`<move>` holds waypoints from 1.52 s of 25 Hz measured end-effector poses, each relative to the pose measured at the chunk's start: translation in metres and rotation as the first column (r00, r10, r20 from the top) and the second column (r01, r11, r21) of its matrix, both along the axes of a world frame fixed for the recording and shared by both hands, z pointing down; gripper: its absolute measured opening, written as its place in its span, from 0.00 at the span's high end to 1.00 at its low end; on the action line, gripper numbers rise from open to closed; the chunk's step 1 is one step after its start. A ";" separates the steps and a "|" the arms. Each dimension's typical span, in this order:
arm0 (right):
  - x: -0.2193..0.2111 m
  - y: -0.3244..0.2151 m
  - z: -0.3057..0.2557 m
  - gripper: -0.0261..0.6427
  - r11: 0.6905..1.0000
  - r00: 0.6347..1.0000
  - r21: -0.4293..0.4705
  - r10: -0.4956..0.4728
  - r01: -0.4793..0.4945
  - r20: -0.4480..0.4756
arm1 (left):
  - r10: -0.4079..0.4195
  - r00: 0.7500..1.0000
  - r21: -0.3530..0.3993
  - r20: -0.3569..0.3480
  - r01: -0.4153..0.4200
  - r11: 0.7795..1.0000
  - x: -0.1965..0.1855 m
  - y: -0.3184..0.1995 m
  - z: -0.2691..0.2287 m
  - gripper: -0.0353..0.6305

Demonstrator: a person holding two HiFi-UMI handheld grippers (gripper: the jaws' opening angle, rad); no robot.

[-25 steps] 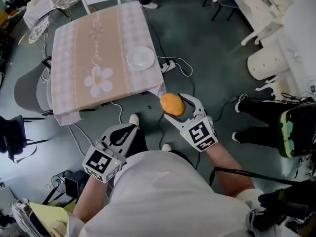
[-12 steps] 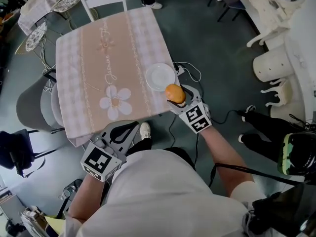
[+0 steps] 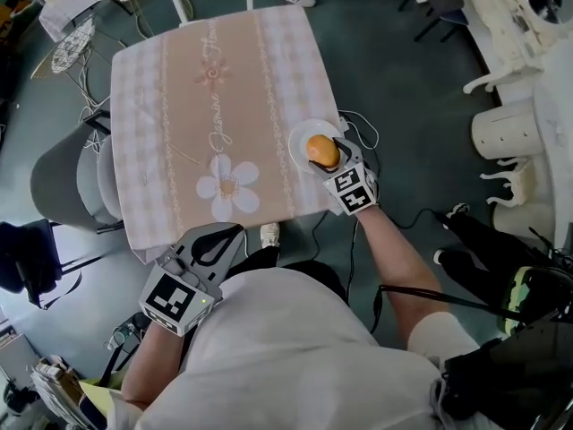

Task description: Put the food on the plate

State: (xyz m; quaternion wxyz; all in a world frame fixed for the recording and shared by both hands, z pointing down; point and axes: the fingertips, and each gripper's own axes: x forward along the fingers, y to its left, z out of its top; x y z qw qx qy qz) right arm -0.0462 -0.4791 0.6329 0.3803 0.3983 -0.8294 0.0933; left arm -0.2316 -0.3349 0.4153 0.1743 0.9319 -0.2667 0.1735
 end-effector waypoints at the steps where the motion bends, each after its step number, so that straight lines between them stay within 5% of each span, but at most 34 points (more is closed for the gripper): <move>1: -0.002 -0.004 0.003 0.43 1.000 1.000 -0.005 -0.001 0.001 -0.006 | 0.001 1.000 -0.001 -0.002 -0.001 1.000 -0.002 -0.002 0.001 0.93; 15: -0.007 -0.014 0.024 0.43 0.999 0.999 -0.044 -0.020 0.019 -0.027 | -0.007 1.000 -0.042 -0.011 0.007 0.999 -0.007 -0.013 0.013 0.93; 38: 0.008 0.018 -0.008 0.43 0.999 0.998 0.011 -0.039 0.038 0.053 | 0.055 0.998 -0.017 -0.010 -0.056 0.998 0.039 0.005 0.005 0.93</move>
